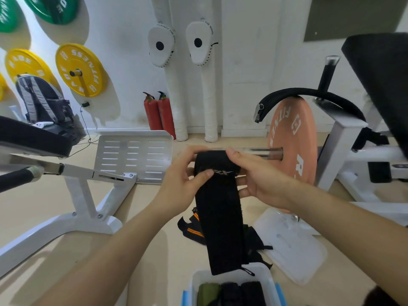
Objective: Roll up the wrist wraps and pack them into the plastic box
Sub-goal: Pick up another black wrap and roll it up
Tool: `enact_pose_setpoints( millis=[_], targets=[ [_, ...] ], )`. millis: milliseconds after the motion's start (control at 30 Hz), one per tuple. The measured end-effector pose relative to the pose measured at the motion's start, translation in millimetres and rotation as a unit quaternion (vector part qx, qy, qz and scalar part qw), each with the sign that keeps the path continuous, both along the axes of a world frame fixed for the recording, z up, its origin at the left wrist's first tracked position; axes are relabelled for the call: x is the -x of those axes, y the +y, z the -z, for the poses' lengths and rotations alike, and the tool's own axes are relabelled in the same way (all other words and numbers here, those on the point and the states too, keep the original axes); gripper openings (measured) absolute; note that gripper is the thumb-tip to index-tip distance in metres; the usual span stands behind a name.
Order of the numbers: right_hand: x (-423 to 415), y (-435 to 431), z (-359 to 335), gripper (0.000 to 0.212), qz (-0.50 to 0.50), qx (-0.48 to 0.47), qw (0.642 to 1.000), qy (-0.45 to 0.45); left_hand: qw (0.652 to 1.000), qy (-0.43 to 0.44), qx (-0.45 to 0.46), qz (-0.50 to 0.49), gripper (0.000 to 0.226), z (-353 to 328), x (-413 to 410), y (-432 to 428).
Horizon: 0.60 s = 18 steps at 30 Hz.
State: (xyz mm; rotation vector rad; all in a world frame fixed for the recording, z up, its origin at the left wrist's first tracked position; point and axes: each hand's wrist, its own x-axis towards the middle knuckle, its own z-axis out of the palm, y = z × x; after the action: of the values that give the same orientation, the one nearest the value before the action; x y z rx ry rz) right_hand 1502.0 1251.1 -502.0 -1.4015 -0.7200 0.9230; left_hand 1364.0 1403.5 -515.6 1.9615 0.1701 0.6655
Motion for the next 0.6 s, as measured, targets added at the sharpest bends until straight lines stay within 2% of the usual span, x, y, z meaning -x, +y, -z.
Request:
enact_pose_setpoints(
  millis=[100, 167, 267, 400, 500, 600],
  targets=[
    [-1.2, -0.6, 2.0, 0.03, 0.007, -0.021, 1.0, 0.005, 1.0, 0.001, -0.013, -0.001, 0.041, -0.4, 0.1, -2.7],
    [-2.6, -0.2, 3.4, 0.031, 0.015, -0.034, 0.999, 0.006, 1.0, 0.006, 0.005, 0.001, 0.044, -0.6, 0.2, -3.6],
    [-4.7, 0.9, 5.7, 0.032, 0.02, -0.053, 0.998, -0.001, 0.995, 0.034, 0.094, 0.007, 0.048, -1.4, 0.1, -5.1],
    [-5.9, 0.3, 7.3, 0.036, 0.025, -0.083, 0.996, -0.021, 0.968, 0.117, 0.22, 0.004, 0.037, -8.5, -1.0, -8.2],
    [-6.4, -0.4, 11.0, 0.039, 0.023, -0.095, 0.994, -0.057, 0.961, 0.176, 0.213, -0.006, 0.046, -10.0, -1.7, -7.6],
    [-6.7, -2.1, 13.5, 0.051, 0.024, -0.08, 0.988, -0.128, 0.963, 0.154, 0.221, -0.001, 0.04, -7.9, -1.5, -7.2]
  ],
)
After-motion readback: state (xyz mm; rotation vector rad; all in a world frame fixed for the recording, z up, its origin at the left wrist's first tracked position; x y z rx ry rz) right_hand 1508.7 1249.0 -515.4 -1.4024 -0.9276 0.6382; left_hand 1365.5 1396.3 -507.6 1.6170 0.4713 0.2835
